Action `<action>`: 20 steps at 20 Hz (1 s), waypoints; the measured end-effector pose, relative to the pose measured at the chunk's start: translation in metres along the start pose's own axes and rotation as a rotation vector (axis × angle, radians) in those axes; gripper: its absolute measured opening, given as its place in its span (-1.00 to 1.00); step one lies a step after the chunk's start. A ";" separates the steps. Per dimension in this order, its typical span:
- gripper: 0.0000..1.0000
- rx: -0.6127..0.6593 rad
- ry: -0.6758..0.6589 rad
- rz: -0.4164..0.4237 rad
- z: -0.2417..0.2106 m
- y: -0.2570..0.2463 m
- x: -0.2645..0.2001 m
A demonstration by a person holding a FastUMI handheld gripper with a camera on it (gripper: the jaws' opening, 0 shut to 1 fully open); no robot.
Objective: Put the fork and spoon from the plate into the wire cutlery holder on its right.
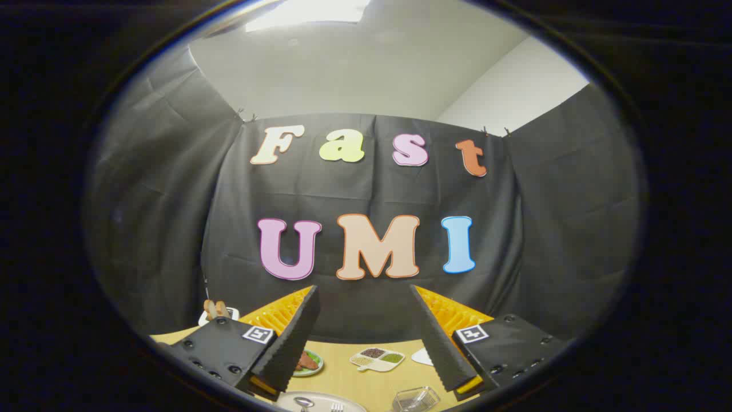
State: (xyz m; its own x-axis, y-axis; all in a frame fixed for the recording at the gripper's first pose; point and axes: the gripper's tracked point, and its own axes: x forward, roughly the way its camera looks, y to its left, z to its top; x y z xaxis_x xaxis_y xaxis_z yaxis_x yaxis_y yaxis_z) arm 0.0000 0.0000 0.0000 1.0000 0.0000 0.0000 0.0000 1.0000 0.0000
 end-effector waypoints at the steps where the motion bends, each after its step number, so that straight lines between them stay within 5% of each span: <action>1: 0.97 0.000 0.003 -0.001 -0.001 -0.001 0.001; 20: 0.98 -0.013 0.111 0.062 -0.038 0.016 0.011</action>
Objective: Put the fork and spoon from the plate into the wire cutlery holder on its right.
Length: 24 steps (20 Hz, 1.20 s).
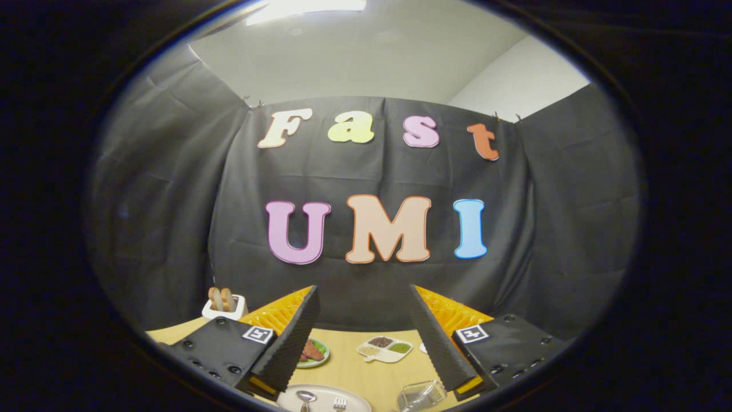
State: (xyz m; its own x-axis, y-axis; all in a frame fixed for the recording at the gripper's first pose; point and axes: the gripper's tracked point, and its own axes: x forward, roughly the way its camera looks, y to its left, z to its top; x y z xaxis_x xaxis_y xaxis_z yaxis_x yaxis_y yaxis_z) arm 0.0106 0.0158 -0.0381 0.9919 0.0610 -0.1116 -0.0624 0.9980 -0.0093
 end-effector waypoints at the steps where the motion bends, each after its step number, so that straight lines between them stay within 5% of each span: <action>1: 0.98 -0.004 0.015 0.005 -0.004 0.001 0.001; 12: 0.99 0.035 0.399 0.065 -0.131 0.014 -0.003; 24: 1.00 -0.101 0.853 0.138 -0.297 0.030 -0.051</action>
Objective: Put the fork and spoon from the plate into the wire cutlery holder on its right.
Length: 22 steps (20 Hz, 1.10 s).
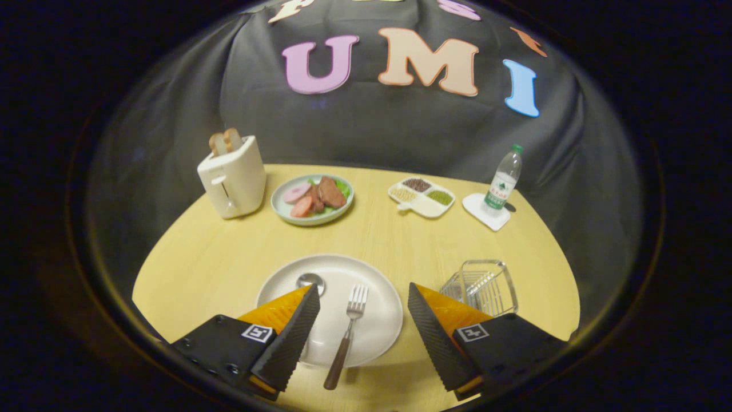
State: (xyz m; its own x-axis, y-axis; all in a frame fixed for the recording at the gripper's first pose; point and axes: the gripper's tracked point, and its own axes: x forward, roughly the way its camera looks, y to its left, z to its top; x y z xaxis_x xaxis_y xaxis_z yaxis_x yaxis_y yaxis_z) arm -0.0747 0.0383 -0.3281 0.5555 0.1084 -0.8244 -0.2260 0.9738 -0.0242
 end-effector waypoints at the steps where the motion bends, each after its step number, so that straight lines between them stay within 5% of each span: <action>1: 1.00 -0.019 0.034 0.006 -0.010 0.003 0.005; 6: 1.00 -0.037 0.191 0.028 -0.059 0.012 0.026; 15: 0.46 -0.081 0.344 0.049 -0.099 0.022 0.041; 22: -0.27 -0.014 0.432 0.079 -0.107 0.027 0.039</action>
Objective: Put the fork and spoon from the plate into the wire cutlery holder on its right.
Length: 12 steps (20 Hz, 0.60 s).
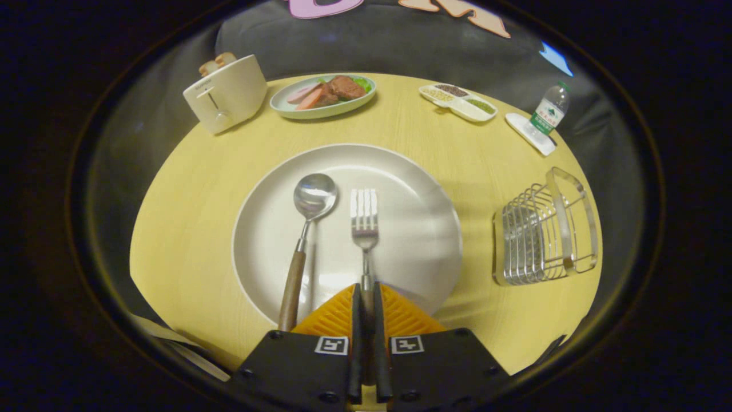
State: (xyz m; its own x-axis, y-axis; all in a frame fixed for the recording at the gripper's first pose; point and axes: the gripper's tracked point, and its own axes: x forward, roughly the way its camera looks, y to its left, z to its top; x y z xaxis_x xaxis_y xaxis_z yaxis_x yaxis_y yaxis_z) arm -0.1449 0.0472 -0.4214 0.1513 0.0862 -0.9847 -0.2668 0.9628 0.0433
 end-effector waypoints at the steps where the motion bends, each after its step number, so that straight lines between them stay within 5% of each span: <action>1: -0.37 0.008 0.007 -0.003 0.001 -0.002 -0.001; 6: -0.90 0.024 0.013 0.011 0.003 -0.007 -0.015; 12: -0.90 0.023 0.000 0.055 0.022 -0.019 -0.058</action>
State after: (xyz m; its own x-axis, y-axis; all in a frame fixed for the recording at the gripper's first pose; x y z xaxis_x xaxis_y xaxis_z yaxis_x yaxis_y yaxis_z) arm -0.1277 0.0296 -0.3616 0.1369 0.1392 -0.9807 -0.2528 0.9622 0.1013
